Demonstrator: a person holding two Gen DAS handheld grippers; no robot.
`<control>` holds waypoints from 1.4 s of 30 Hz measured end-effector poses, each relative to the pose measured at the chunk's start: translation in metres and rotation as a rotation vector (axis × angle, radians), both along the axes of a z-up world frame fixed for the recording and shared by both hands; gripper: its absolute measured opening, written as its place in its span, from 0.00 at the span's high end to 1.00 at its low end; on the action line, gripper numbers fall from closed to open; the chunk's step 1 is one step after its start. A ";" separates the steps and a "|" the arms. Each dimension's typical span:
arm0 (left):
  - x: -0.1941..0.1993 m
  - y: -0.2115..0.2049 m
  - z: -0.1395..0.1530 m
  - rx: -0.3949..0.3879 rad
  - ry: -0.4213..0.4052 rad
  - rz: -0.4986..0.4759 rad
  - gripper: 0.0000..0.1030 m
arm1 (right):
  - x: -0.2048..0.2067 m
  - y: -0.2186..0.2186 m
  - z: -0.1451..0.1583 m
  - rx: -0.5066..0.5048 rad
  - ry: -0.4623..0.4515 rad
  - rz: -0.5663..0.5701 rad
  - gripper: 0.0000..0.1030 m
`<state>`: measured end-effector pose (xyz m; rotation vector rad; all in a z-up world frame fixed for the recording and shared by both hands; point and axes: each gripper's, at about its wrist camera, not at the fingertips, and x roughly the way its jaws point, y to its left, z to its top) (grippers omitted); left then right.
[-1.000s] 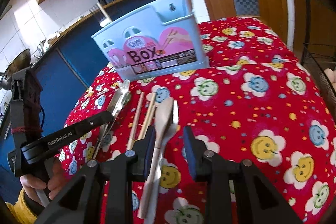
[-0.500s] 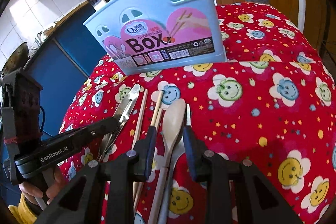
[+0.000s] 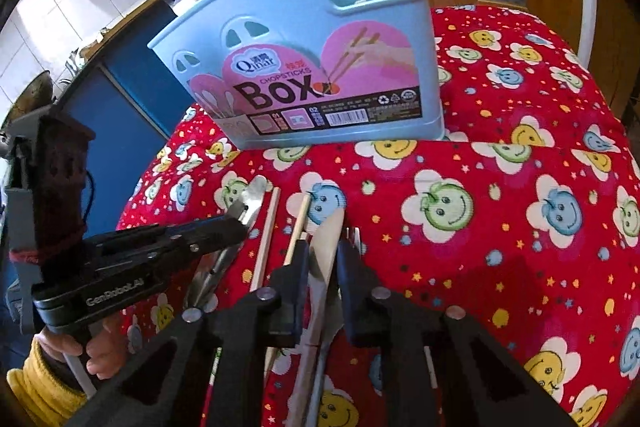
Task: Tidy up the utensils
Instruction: 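Grasp the wooden spoon with the right tool while the left tool holds the tongs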
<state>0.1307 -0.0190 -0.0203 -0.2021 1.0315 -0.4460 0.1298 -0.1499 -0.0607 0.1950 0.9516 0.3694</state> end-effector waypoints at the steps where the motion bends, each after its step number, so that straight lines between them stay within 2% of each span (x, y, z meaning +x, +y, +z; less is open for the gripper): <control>1: 0.002 -0.001 0.000 -0.005 0.007 -0.007 0.93 | 0.001 0.000 0.000 0.007 0.005 0.003 0.93; 5: 0.003 -0.005 0.004 0.020 -0.009 -0.034 0.96 | -0.002 -0.002 0.006 0.021 -0.005 0.006 0.95; 9: -0.002 -0.004 0.013 0.010 -0.041 -0.025 0.98 | -0.009 -0.003 0.016 0.039 -0.030 0.010 0.95; 15: -0.022 0.009 0.044 -0.021 -0.151 0.013 1.00 | -0.024 -0.008 0.035 0.070 -0.090 0.002 0.95; 20: -0.026 0.006 0.051 0.034 -0.173 0.018 1.00 | -0.036 -0.010 0.049 0.077 -0.119 -0.004 0.95; 22: -0.022 0.005 0.049 0.058 -0.149 0.001 0.99 | -0.038 -0.010 0.053 0.070 -0.127 -0.006 0.95; 25: -0.015 0.001 0.038 0.094 -0.071 -0.048 0.96 | -0.041 -0.013 0.057 0.046 -0.128 -0.007 0.95; 29: -0.010 0.000 0.023 0.147 -0.011 -0.057 0.94 | -0.045 -0.017 0.054 0.025 -0.127 -0.005 0.95; 31: -0.008 -0.002 0.019 0.163 0.005 -0.064 0.85 | -0.045 -0.020 0.051 0.028 -0.116 -0.012 0.95; 33: -0.006 -0.003 0.014 0.172 0.017 -0.067 0.82 | -0.044 -0.023 0.048 0.032 -0.110 -0.015 0.95; 38: 0.001 -0.005 0.006 0.170 0.075 -0.089 0.79 | -0.044 -0.028 0.043 0.037 -0.099 -0.019 0.95; 42: 0.007 -0.016 0.007 0.214 0.094 -0.133 0.79 | -0.044 -0.032 0.041 0.040 -0.098 -0.023 0.95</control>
